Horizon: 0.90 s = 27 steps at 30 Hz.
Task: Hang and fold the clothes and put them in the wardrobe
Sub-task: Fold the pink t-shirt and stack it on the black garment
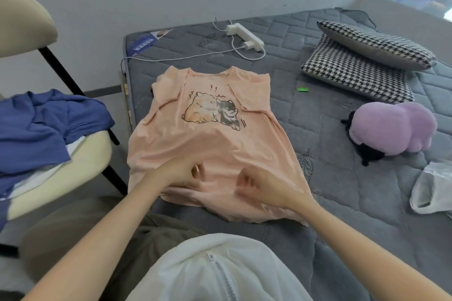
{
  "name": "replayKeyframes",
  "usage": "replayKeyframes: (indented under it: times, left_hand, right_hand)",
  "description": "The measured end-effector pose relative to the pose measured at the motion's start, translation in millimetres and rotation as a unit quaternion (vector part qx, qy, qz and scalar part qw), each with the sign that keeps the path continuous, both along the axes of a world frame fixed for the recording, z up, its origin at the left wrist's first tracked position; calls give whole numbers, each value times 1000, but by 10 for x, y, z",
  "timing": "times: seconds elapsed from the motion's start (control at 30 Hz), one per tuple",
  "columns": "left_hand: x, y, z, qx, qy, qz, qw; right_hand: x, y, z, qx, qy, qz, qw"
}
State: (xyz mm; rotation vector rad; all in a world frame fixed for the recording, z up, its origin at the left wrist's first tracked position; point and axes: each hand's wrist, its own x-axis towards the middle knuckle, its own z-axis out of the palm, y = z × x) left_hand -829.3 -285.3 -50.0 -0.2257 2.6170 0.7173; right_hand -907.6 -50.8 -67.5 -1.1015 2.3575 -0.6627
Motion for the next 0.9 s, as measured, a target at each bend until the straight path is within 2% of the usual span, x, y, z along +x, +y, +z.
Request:
replayKeyframes:
  times: [0.07,0.13,0.17,0.23,0.27,0.33,0.37,0.43,0.47,0.5,0.57,0.6,0.63,0.73,0.9]
  left_hand:
    - [28,-10,-31,6,-26,-10,1000]
    - [67,-52,-76,14,-50,-13,999]
    - [96,-79,-101,11,-62,-15,998]
    - [150,-131,-147,-1,-55,-8,998]
    - [169,-139,-153,-5,-23,9,1000]
    - [169,-88,-103,-15,103,86,991]
    - [149,-45,-69,-12,177,127,976]
    - [99,1,-46,17,250,166,954]
    - [94,8,-52,34,234,148,960]
    - [108,5,-72,47,185,112,975]
    - [162,-6,-172,34,53,30,998]
    - [190,-12,-245,11,17,3,1000]
    - [213,-15,-326,-15,16,-5,1000]
    - [235,-2,-498,-82,94,38,991]
    - [196,-54,-519,-211,119,64,968]
  right_hand:
    - [172,-121,-70,57,13,78,995]
    - [253,-192,-193,103,85,140,981]
    - [245,-217,-207,102,98,147,979]
    - [126,-269,-174,65,56,113,990]
    - [30,-292,-141,39,21,84,995]
    - [-191,-311,-71,-22,-14,0,1000]
    - [-284,-311,-50,-31,3,-48,998]
    - [-389,-300,-69,-1,148,-110,983]
    - [-400,-309,-100,3,216,-118,969]
    - [-386,-316,-143,-16,243,-110,964]
    - [-290,-340,-175,-52,186,-67,979]
    - [-228,-339,-208,-53,160,-44,985]
    - [-166,-331,-251,-41,164,-21,985]
    - [-36,-237,-384,5,273,19,962]
    - [-119,-236,-525,44,289,-47,955]
